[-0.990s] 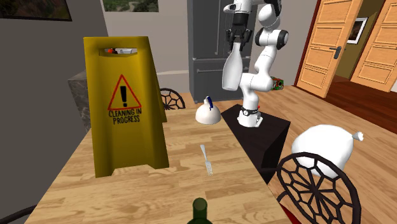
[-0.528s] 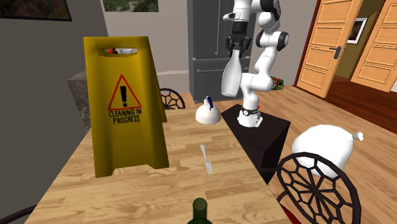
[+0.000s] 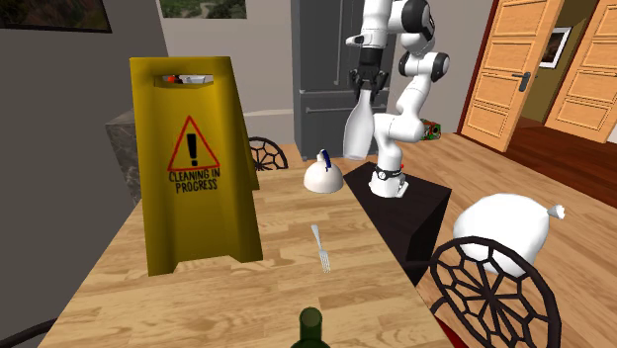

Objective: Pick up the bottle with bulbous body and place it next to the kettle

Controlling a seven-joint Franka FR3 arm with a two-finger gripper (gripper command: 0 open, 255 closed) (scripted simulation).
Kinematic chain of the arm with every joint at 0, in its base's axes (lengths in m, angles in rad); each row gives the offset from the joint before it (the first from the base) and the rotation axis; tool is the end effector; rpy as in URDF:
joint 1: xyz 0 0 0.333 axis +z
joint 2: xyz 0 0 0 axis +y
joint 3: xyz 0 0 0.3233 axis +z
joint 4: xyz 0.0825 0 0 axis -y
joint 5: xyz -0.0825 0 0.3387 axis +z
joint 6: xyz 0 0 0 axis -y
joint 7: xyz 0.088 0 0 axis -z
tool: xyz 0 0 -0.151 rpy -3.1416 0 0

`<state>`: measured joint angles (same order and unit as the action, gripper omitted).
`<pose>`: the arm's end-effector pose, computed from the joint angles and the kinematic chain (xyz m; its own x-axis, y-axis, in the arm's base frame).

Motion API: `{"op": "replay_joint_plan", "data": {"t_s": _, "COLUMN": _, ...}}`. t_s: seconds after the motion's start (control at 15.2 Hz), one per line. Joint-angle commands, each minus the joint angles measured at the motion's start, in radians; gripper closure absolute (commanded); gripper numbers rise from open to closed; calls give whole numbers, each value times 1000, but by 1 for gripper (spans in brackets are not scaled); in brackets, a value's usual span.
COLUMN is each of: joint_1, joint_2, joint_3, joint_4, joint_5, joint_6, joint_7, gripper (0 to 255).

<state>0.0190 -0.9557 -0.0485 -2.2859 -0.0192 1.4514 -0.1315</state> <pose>0.1985 -0.0158 0.6081 0.9858 0.1152 0.1219 0.1167 -0.9932 -0.0050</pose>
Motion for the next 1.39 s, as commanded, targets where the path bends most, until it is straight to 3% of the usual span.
{"op": "replay_joint_plan", "data": {"t_s": 0.0, "joint_1": 0, "joint_2": -13, "joint_3": 1, "joint_4": -37, "joint_5": 1, "joint_6": 24, "joint_7": 2, "gripper": 255}}
{"op": "replay_joint_plan", "data": {"t_s": 1.32, "joint_1": -7, "joint_2": -126, "joint_3": -6, "joint_4": -364, "joint_5": -8, "joint_6": 239, "joint_7": -1, "gripper": 255}}
